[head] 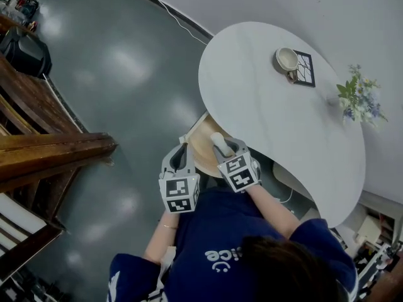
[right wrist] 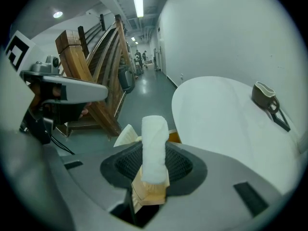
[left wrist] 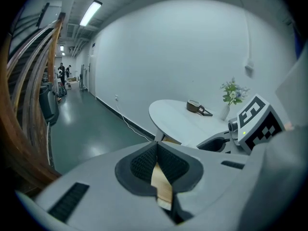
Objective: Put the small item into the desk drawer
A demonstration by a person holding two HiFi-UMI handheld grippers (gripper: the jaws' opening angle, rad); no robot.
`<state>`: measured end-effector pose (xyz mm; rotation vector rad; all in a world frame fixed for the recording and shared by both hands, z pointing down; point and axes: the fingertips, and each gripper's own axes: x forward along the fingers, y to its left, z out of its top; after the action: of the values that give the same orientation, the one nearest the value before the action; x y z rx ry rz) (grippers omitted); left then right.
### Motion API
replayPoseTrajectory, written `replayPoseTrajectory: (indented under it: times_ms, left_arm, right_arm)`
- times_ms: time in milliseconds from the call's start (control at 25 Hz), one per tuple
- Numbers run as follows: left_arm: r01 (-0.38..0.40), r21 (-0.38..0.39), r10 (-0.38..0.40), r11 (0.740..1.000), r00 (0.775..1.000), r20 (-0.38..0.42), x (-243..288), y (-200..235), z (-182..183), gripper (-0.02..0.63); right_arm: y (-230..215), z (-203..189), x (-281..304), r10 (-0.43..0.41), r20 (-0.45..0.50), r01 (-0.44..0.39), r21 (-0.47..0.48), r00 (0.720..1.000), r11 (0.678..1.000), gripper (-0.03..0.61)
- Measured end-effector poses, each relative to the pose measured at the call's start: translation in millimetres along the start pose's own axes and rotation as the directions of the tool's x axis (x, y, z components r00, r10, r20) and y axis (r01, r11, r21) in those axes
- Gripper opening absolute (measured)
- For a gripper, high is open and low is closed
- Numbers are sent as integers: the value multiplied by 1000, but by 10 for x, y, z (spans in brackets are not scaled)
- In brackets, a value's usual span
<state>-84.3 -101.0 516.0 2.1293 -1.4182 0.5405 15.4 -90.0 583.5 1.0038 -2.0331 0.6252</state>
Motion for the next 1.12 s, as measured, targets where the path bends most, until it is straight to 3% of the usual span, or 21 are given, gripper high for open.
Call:
replayPoseTrajectory:
  times_ms: [600,1120]
  left_arm:
    - [-84,-32,82,996,996,-42,-115,136,-176,5]
    - [-153,-78,146,985,985,-90,-193,188,-383,5]
  right_arm:
    - [26,-387,576,29,-155,-44,-94,988,995,141]
    - [56,-678,1066,57,-273,-100,-147,960,984,141]
